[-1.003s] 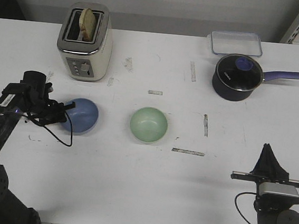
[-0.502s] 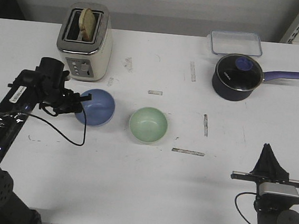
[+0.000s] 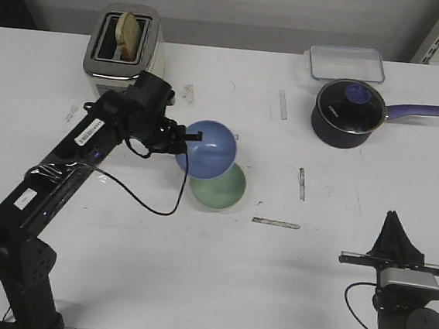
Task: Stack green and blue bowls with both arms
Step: 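Carry the blue bowl with the left gripper onto the green bowl, then open the left gripper and pull it away from the stacked bowls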
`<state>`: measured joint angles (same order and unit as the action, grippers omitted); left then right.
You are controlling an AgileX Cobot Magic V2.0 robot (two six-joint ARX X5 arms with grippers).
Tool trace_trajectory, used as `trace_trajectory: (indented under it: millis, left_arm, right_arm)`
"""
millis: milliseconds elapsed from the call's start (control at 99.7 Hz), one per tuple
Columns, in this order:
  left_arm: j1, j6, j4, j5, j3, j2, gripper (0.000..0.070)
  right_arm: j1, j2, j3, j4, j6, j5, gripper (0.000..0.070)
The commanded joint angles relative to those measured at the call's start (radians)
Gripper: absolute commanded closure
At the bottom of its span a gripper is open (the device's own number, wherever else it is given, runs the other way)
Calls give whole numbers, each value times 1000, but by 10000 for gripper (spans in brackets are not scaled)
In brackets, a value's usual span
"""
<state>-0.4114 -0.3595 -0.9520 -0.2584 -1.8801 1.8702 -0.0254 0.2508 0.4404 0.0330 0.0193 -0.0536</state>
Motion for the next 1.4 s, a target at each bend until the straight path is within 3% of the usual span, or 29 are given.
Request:
trace_trajectory:
  millis: [0, 221, 341, 572, 682, 742, 1134, 1395]
  left_arm:
    - [-27, -14, 6, -5, -32, 32, 697]
    - [-87, -27, 11, 4, -32, 83, 683]
    - [-100, -28, 10, 16, -32, 103, 603]
    - [-105, -35, 11, 15, -32, 113, 597]
    - [-105, -35, 7, 15, -32, 113, 410]
    - [-105, -34, 3, 15, -32, 113, 353]
    - [-114, -22, -35, 25, -32, 72, 331]
    - [-110, 11, -33, 121, -30, -4, 331]
  right_arm:
    - [-2, -2, 4, -11, -3, 1, 699]
    - [-2, -2, 4, -11, -3, 0, 699]
    - [-2, -2, 4, -11, -3, 0, 699]
    - [-2, -2, 4, -11, -3, 1, 699]
    - [-2, -2, 4, -11, -3, 1, 699]
    - [-2, -2, 4, -11, -3, 0, 699]
    - [-2, -2, 4, -11, -3, 0, 699]
    - [-2, -2, 4, -11, -3, 0, 699]
